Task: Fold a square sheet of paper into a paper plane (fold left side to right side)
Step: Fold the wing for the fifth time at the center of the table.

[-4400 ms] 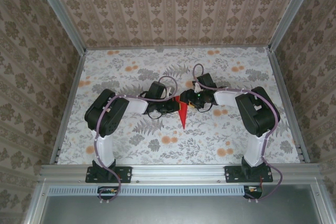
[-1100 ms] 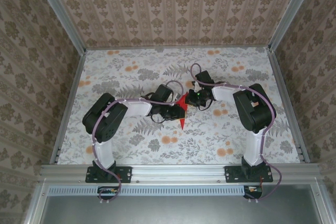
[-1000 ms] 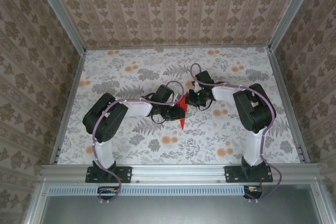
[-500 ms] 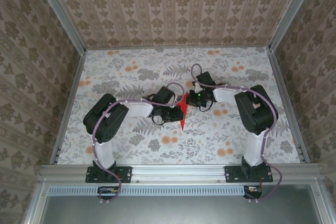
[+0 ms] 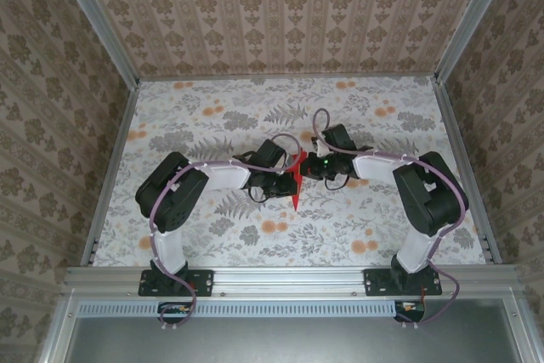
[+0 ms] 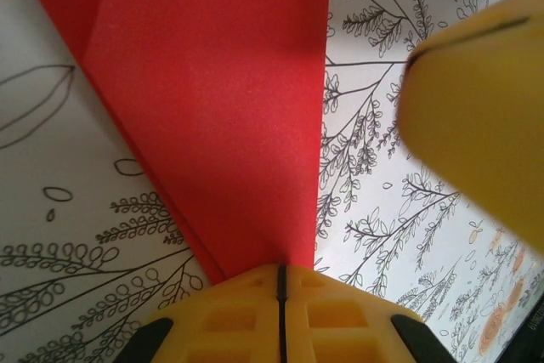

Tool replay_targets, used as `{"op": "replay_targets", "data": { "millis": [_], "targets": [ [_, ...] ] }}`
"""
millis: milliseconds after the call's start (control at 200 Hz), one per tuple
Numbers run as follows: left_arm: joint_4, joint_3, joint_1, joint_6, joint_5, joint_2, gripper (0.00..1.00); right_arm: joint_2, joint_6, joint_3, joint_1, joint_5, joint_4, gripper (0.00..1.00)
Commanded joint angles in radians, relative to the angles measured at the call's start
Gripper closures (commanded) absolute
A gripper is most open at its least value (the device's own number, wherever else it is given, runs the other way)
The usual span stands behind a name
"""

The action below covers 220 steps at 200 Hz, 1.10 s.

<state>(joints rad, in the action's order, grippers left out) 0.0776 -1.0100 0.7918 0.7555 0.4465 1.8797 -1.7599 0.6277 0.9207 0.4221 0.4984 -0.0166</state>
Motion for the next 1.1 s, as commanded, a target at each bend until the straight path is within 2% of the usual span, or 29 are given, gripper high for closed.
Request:
{"op": "replay_targets", "data": {
  "millis": [0, 660, 1095],
  "targets": [
    [0.115, 0.01, 0.009, -0.018, -0.046, 0.053, 0.92, -0.049, 0.012, 0.022, 0.006, 0.024, 0.032, 0.95],
    [0.133, 0.012, 0.01, -0.019, -0.048, 0.051, 0.94, -0.198, -0.118, 0.178, -0.019, -0.091, -0.113, 0.95],
    [0.133, 0.016, 0.011, -0.015, -0.045, 0.059, 0.95, -0.228, -0.143, 0.219, -0.057, -0.097, -0.133, 0.95]
  ]
}}
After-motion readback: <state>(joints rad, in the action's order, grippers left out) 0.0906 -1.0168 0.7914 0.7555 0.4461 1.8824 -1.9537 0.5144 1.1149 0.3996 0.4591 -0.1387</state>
